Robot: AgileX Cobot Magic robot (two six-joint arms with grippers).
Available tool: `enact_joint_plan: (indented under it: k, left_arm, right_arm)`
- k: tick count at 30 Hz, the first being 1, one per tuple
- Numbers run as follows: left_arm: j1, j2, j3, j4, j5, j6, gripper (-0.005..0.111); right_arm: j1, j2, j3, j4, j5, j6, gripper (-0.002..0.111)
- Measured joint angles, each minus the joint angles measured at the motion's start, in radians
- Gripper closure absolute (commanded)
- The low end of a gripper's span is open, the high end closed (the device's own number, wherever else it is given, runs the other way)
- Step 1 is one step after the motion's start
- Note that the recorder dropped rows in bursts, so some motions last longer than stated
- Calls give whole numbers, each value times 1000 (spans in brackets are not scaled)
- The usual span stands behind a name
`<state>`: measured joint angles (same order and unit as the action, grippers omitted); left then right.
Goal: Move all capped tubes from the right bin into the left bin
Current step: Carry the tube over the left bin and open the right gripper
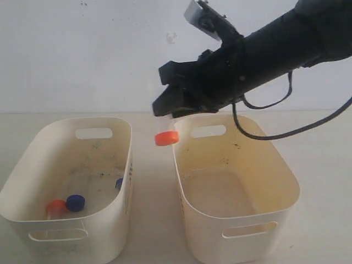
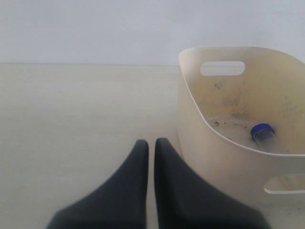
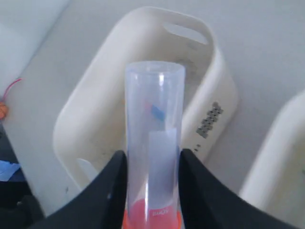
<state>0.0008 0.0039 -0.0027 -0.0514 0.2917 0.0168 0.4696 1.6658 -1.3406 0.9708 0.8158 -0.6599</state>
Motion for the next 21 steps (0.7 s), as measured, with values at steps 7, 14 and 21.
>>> enact_joint_plan:
  k: [7, 14, 21]
  left_arm:
    - [0, 0, 0, 0, 0, 0, 103]
    - [0, 0, 0, 0, 0, 0, 103]
    - [0, 0, 0, 0, 0, 0, 103]
  right_arm:
    - [195, 59, -15, 130, -200, -194, 104]
    - [272, 214, -172, 114, -235, -184, 43]
    - [274, 276, -252, 99, -188, -132, 103]
